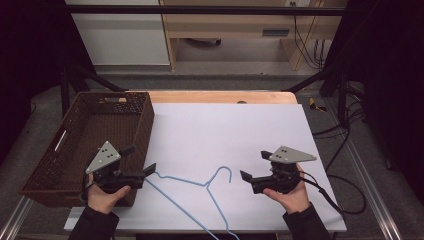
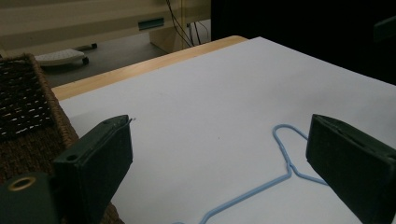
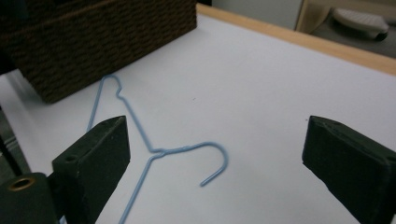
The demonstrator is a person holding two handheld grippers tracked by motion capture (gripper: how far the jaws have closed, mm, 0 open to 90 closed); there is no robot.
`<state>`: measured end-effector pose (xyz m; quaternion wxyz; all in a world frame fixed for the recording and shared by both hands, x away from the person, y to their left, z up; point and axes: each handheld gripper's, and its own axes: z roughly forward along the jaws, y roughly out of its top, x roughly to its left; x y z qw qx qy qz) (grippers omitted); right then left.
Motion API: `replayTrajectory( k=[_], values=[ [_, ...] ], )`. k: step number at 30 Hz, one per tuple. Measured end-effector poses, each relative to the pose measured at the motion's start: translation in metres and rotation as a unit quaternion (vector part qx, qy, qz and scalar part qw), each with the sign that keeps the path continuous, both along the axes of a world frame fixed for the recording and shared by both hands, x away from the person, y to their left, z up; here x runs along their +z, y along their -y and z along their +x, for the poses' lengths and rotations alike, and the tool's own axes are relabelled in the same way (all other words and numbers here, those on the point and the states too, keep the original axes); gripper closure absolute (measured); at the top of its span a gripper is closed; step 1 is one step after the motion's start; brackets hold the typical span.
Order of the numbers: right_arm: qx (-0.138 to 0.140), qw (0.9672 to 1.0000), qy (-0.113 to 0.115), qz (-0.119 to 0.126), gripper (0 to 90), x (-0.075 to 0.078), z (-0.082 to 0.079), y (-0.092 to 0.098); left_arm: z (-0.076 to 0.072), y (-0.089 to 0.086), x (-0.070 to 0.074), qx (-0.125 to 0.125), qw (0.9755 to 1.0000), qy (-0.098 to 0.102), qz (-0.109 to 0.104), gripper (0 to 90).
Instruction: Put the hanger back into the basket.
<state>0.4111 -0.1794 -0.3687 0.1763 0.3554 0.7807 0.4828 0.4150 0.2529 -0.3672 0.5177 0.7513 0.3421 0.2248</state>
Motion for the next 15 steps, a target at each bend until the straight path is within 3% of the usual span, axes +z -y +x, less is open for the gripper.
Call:
replayTrajectory(
  k=[6,9,15],
  values=[
    [0.023,0.9966,-0.044,-0.065,10.6,-0.01,-0.001,-0.036,0.0,0.005,-0.002,-0.005,1.0,-0.003,0.005,7.2],
    [0.03,0.9928,-0.066,-0.095,12.5,-0.017,-0.001,-0.049,0.0,0.008,-0.003,-0.008,0.9999,-0.005,0.01,7.3],
    [0.036,0.9858,-0.096,-0.133,17.3,-0.027,0.005,-0.069,0.0,0.011,-0.005,-0.013,0.9998,-0.007,0.015,7.6]
  ],
)
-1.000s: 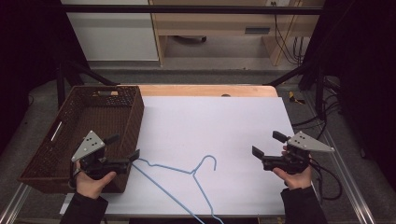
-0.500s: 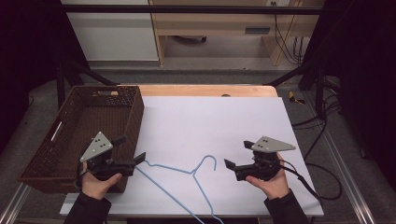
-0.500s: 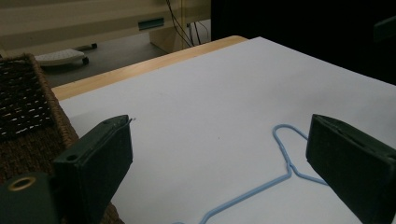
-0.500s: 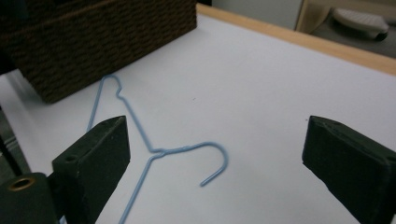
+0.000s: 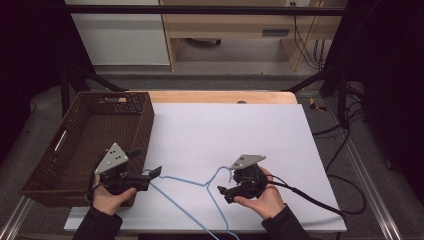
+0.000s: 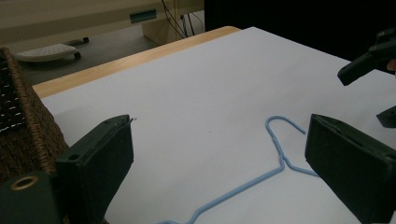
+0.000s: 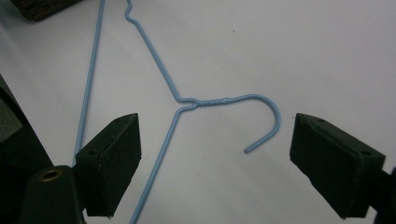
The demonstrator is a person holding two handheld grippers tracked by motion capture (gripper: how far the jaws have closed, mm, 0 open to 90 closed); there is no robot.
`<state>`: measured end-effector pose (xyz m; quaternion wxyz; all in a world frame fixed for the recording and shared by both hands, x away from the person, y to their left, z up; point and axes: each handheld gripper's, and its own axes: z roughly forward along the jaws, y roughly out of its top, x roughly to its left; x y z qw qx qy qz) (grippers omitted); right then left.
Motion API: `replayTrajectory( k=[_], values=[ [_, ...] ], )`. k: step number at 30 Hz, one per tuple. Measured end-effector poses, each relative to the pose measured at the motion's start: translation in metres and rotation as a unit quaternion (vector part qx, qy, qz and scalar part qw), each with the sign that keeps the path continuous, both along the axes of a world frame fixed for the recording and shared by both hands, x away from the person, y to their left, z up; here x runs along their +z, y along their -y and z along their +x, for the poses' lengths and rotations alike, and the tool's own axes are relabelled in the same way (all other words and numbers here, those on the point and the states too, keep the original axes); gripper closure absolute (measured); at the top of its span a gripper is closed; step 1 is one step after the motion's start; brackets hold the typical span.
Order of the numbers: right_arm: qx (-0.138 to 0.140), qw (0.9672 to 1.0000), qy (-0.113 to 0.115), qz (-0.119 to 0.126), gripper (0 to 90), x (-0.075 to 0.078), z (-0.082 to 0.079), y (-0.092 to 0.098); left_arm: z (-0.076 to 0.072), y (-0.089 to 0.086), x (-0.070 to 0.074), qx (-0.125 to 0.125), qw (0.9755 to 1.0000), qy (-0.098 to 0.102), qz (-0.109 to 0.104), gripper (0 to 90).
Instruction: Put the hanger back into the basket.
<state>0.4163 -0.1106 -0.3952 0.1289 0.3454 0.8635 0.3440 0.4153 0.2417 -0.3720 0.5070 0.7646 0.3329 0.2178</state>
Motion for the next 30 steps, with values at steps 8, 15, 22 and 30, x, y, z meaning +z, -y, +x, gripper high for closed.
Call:
replayTrajectory(
  k=[8,15,22,30],
  values=[
    [0.014,0.9984,-0.032,-0.044,24.0,-0.013,0.003,-0.021,0.0,0.002,-0.001,-0.002,1.0,-0.002,0.001,8.0],
    [0.019,0.9973,-0.049,-0.051,33.5,-0.031,0.001,-0.033,0.001,0.004,-0.002,-0.003,1.0,-0.004,0.008,8.1],
    [0.03,0.996,-0.065,-0.053,45.1,-0.05,0.001,-0.042,0.0,0.009,-0.003,-0.005,0.9999,-0.006,0.014,8.3],
    [0.037,0.9955,-0.067,-0.054,54.6,-0.058,0.0,-0.046,-0.001,0.014,-0.005,-0.01,0.9997,-0.008,0.022,8.4]
  ],
)
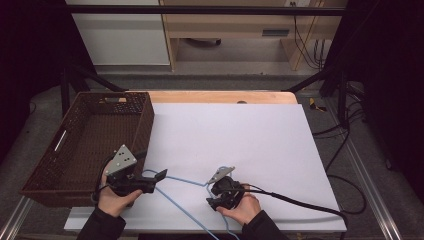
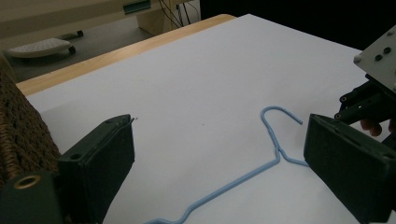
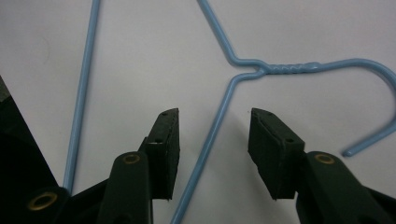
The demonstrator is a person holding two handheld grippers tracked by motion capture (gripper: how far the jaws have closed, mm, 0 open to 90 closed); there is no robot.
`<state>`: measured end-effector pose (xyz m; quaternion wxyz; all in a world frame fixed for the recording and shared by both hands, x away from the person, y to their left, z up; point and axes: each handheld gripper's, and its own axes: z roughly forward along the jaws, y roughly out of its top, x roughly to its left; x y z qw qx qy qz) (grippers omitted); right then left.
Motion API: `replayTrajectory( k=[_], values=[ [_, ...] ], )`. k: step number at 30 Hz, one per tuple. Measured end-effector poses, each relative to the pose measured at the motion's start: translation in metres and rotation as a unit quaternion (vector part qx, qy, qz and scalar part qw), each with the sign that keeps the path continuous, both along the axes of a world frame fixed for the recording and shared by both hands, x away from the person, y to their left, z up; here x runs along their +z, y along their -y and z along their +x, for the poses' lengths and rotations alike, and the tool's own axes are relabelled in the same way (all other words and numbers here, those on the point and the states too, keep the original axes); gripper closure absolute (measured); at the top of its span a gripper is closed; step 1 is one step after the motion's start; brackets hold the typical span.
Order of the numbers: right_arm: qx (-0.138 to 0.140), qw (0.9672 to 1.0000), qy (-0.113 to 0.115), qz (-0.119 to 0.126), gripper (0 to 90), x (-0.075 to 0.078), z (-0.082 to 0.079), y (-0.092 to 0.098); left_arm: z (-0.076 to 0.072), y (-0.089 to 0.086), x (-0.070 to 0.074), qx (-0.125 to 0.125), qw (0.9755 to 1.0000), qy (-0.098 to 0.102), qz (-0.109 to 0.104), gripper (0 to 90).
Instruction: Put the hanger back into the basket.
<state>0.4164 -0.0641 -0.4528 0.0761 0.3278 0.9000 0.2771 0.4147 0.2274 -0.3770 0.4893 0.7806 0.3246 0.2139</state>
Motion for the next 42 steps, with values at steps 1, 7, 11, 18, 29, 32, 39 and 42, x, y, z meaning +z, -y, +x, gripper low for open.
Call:
replayTrajectory(
  k=[1,7,11,18,29,32,39,42],
  values=[
    [0.001,1.0,0.0,0.0,56.3,-0.001,0.0,0.0,0.0,0.001,-0.001,-0.001,1.0,-0.001,0.0,8.4],
    [0.009,0.9998,-0.006,-0.016,64.9,-0.008,-0.001,-0.002,0.001,0.008,-0.005,-0.009,0.9999,-0.006,0.01,8.5],
    [0.003,0.9998,-0.001,-0.019,68.7,-0.008,-0.001,-0.002,0.001,0.011,-0.007,-0.012,0.9998,-0.008,0.014,8.5],
    [-0.001,0.9998,-0.001,-0.021,75.6,-0.008,-0.001,-0.002,0.001,0.017,-0.01,-0.018,0.9995,-0.013,0.022,8.5],
    [-0.018,0.9997,-0.015,-0.012,84.8,-0.007,0.0,-0.003,0.001,0.021,-0.013,-0.024,0.9992,-0.017,0.028,8.5],
    [-0.022,0.9995,-0.017,-0.011,85.2,-0.007,0.0,-0.002,0.001,0.023,-0.015,-0.025,0.9991,-0.019,0.029,8.6],
    [-0.024,0.9995,-0.02,-0.011,85.5,-0.007,0.002,-0.001,0.001,0.024,-0.016,-0.027,0.9989,-0.02,0.032,8.6],
    [-0.027,0.9994,-0.021,-0.012,85.7,-0.007,0.002,-0.001,0.001,0.023,-0.016,-0.027,0.9989,-0.02,0.032,8.7]
  ],
)
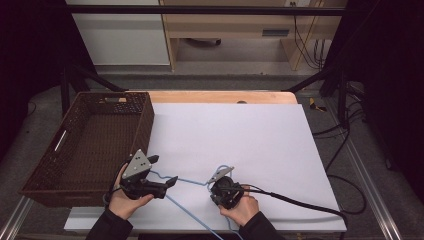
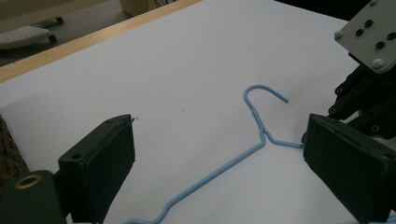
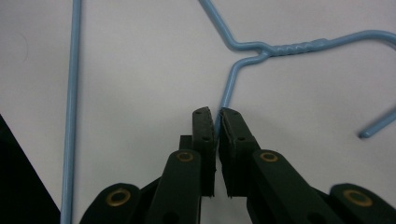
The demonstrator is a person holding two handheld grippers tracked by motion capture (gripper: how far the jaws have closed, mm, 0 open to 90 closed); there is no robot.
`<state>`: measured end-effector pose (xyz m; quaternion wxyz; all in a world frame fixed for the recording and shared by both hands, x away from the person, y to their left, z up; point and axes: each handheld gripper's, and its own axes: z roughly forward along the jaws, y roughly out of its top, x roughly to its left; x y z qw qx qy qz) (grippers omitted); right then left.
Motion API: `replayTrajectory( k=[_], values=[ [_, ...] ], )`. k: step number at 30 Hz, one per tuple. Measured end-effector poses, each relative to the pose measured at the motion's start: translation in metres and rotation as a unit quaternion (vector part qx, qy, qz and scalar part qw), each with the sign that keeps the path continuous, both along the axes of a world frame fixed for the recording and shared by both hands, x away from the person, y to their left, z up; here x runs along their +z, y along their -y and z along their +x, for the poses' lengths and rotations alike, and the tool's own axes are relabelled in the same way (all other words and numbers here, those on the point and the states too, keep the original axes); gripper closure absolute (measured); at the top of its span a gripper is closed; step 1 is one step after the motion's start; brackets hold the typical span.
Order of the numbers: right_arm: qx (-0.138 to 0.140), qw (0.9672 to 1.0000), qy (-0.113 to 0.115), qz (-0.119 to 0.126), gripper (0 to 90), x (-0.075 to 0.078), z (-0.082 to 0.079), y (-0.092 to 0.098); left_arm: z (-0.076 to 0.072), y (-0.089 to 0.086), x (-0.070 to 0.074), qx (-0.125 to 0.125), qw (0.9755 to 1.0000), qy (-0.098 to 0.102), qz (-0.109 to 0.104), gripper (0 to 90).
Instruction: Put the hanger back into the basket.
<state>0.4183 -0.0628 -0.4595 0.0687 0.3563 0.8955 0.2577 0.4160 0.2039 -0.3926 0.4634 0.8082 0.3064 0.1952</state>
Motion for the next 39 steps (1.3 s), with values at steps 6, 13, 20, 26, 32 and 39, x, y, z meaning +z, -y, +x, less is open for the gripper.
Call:
replayTrajectory(
  k=[6,13,20,26,32,39],
  values=[
    [-0.004,0.9999,0.01,-0.011,86.3,0.0007,0.0014,0.0016,0.0,-0.0001,0.0002,0.0,1.0,0.001,0.0,8.7],
    [-0.008,0.9998,0.012,-0.015,86.6,0.0008,0.004,0.0051,-0.0002,0.0,0.0001,-0.001,1.0,0.0,-0.001,8.8],
    [-0.009,0.9998,0.016,-0.011,84.5,-0.0005,0.0054,0.0078,-0.0002,0.0011,-0.001,-0.002,1.0,-0.002,0.001,8.8],
    [-0.015,0.9996,0.023,-0.004,82.2,-0.0021,0.0009,0.0088,-0.0003,0.0017,-0.0017,-0.002,1.0,-0.004,0.002,8.8],
    [-0.021,0.9993,0.03,-0.008,85.7,-0.0033,-0.0007,0.0084,0.0004,0.0036,-0.0034,-0.003,1.0,-0.006,0.005,8.9],
    [-0.032,0.9994,0.013,0.001,86.9,-0.0023,0.0024,0.0093,0.0008,0.0063,-0.0053,-0.007,0.9999,-0.009,0.011,8.9]
  ],
)
